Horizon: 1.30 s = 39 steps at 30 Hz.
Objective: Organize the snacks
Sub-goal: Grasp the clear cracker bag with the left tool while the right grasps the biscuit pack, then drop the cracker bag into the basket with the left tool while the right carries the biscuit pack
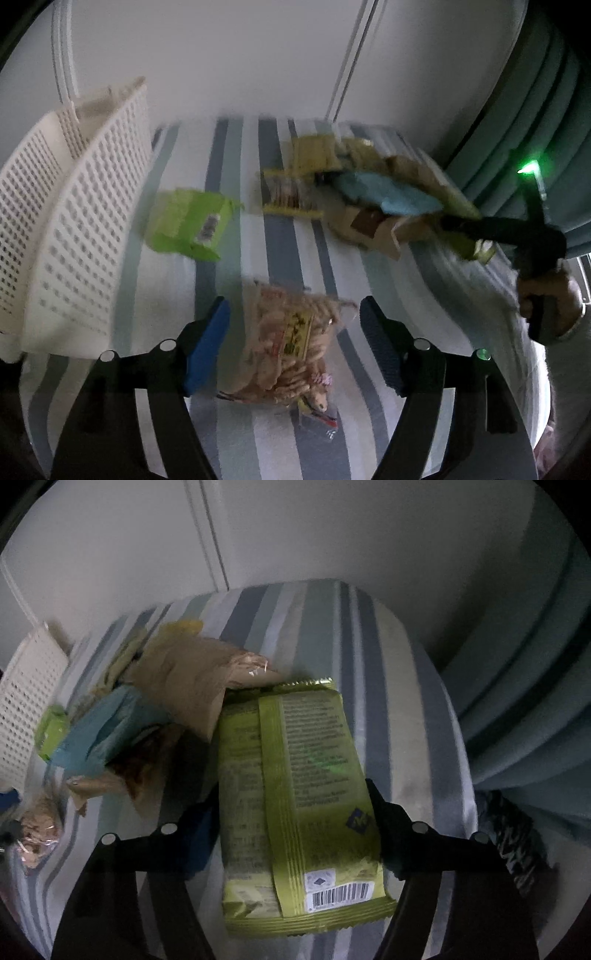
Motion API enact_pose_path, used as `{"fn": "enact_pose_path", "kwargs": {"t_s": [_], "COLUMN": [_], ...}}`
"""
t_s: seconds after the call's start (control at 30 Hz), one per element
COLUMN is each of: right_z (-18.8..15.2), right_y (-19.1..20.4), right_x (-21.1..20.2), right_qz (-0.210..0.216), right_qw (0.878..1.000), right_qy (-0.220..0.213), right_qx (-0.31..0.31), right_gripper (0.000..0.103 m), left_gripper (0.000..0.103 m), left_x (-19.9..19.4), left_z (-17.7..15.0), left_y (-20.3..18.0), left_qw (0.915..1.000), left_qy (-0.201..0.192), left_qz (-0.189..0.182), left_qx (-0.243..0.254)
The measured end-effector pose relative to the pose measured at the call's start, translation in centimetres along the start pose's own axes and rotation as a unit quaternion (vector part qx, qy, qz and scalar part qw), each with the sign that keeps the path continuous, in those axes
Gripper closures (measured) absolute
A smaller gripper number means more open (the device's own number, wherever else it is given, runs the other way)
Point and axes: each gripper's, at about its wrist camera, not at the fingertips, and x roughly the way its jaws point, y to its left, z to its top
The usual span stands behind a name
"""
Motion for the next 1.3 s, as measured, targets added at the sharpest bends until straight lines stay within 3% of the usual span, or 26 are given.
{"fn": "enact_pose_path", "kwargs": {"t_s": [0.23, 0.3, 0.4, 0.7, 0.93, 1.1, 1.3], "right_z": [-1.1, -1.5, -1.8, -3.3, -3.5, -3.8, -3.7], "right_y": [-1.6, -1.9, -1.7, 0.7, 3.9, 6.1, 8.0], "right_x": [-3.1, -4.1, -5.4, -9.8, -11.9, -12.4, -12.4], "right_qz": [0.033, 0.043, 0.059, 0.114, 0.144, 0.157, 0.165], "right_qw": [0.998, 0.996, 0.995, 0.985, 0.979, 0.977, 0.976], "right_qy": [-0.037, -0.05, -0.067, -0.119, -0.141, -0.145, -0.143], "right_qx": [0.041, 0.051, 0.051, 0.055, 0.037, 0.026, 0.017], "right_gripper": [0.034, 0.035, 0.035, 0.035, 0.035, 0.035, 0.035], "left_gripper": [0.029, 0.045, 0.047, 0.048, 0.048, 0.048, 0.048], "left_x": [3.1, 3.8, 3.8, -1.1, -6.1, -8.7, -9.9], "left_z": [-0.9, -1.1, -1.3, -1.5, 0.1, 1.3, 1.6], "left_y": [0.0, 0.0, -0.3, -0.7, 0.5, 3.6, 8.5], "left_qw": [0.9994, 0.9993, 0.9996, 0.999, 0.9923, 0.9832, 0.9741], "left_qy": [0.034, 0.035, 0.025, -0.042, -0.116, -0.161, -0.178], "left_qz": [0.01, 0.011, 0.008, 0.01, 0.032, 0.062, 0.088], "left_qx": [0.002, -0.002, -0.008, -0.009, -0.029, -0.06, -0.108]}}
